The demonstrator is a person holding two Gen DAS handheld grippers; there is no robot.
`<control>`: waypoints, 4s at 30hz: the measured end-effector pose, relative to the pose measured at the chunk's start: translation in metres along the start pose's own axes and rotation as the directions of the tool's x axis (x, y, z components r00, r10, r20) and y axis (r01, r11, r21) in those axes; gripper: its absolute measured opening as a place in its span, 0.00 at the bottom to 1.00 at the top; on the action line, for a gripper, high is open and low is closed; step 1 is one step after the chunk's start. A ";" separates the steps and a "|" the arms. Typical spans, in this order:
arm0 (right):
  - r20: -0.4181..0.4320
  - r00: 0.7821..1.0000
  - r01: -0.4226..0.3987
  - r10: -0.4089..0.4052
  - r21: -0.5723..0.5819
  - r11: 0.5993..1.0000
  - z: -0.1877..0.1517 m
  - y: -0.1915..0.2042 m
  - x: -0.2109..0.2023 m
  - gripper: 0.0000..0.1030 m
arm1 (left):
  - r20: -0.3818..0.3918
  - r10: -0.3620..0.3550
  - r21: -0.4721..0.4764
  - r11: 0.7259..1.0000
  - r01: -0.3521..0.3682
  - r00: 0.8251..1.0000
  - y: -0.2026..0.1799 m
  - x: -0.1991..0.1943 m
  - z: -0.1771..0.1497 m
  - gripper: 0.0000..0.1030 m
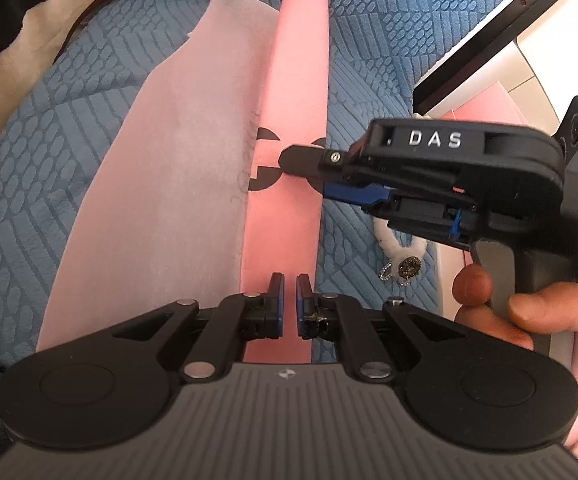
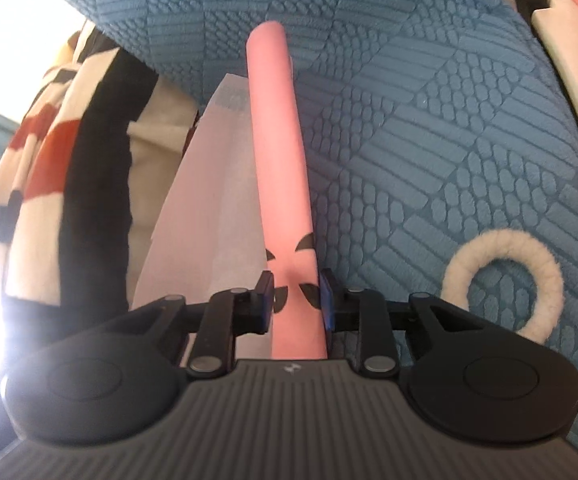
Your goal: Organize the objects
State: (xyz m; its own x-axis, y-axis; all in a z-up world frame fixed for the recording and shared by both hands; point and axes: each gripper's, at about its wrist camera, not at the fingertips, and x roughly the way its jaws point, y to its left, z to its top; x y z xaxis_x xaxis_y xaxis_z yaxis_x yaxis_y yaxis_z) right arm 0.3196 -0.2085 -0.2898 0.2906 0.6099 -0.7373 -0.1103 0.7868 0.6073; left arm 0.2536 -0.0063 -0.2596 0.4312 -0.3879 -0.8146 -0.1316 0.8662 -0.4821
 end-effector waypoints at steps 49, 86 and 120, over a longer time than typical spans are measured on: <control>0.167 0.969 0.182 -0.181 0.013 0.983 0.002 -0.007 -0.034 0.10 | 0.087 -0.015 0.211 0.977 -0.004 0.996 -0.049 -0.005 -0.018 0.12; 0.121 0.987 0.129 -0.109 -0.171 0.977 -0.017 0.035 0.003 0.22 | 0.044 0.092 -0.047 0.995 -0.090 0.995 -0.004 -0.012 0.001 0.14; 0.190 0.966 0.194 -0.174 -0.092 0.977 0.001 0.017 -0.001 0.21 | 0.054 0.093 0.016 0.995 -0.094 0.994 -0.016 -0.006 -0.002 0.14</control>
State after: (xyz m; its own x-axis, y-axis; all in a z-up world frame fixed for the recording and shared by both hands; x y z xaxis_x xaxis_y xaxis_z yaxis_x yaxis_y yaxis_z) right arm 0.3187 -0.1959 -0.2785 0.4808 0.4340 -0.7619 -0.1386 0.8956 0.4227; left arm 0.2508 -0.0186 -0.2474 0.4643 -0.2880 -0.8376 -0.1574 0.9038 -0.3980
